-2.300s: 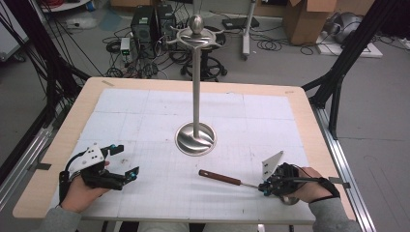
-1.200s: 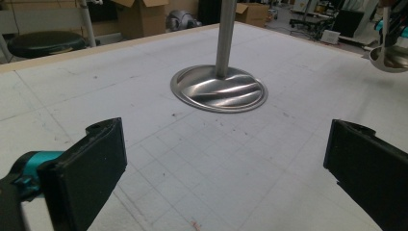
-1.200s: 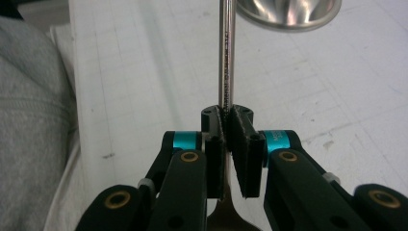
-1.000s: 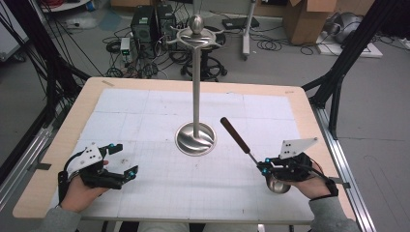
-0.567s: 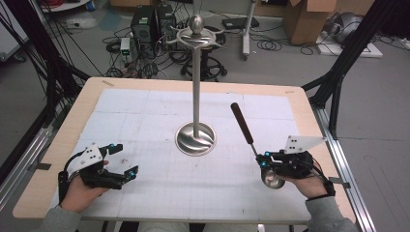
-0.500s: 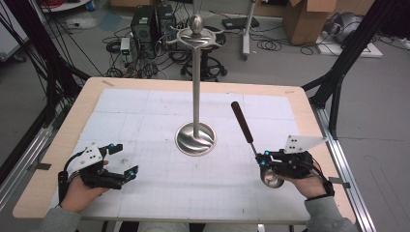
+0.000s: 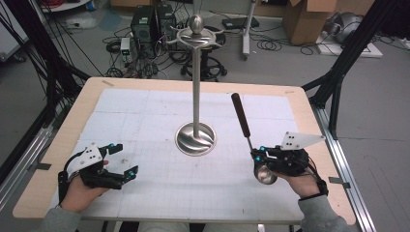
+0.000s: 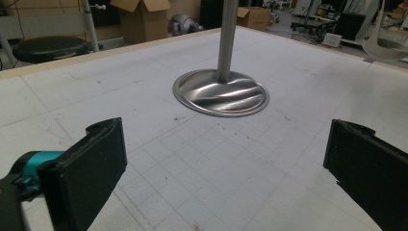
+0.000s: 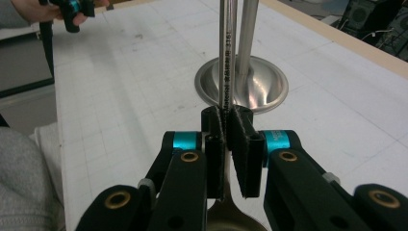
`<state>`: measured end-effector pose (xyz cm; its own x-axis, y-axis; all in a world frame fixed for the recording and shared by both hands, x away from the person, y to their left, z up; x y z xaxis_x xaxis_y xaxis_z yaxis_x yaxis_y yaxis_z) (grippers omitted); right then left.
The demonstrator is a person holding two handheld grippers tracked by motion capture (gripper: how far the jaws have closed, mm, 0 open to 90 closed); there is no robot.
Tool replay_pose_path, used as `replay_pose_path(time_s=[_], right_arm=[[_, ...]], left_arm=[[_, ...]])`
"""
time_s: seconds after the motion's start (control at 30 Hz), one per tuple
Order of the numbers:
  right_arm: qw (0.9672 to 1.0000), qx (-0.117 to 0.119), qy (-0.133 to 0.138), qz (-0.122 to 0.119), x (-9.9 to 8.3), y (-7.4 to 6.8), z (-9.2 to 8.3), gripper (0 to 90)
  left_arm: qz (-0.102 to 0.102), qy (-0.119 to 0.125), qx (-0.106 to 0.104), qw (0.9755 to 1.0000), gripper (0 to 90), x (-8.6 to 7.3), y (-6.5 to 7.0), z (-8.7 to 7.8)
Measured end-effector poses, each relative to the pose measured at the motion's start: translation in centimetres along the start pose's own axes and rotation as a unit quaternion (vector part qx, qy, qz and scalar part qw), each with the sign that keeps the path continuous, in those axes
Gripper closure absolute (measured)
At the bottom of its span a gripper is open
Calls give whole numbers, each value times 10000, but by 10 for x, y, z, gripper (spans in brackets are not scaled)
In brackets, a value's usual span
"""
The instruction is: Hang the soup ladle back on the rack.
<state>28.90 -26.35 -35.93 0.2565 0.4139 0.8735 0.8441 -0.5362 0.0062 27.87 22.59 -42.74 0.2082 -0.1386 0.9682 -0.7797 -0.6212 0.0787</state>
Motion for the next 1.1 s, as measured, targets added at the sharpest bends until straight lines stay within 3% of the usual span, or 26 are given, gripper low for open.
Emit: replay_pose_path(time_s=[0.33, 1.1], right_arm=[[9995, -146, 200, 219, 5, 4, 1, 848], [9972, -288, 530, 447, 38, 23, 4, 848]], left_arm=[[53, 184, 12, 9998, 18, 2, 0, -3], [-26, 58, 1, 10000, 19, 0, -1, -1]])
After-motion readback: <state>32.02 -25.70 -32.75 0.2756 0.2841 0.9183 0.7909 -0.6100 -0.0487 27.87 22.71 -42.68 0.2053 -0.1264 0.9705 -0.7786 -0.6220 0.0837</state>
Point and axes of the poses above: each handheld gripper's, and its own axes: z roughly forward along the jaws, x roughly out of its top, y roughly to its right, the point moved 3 cm from there along z, roughly forward along the jaws, and after that the axes turned 3 degrees about -x, right-handed, at the moved point
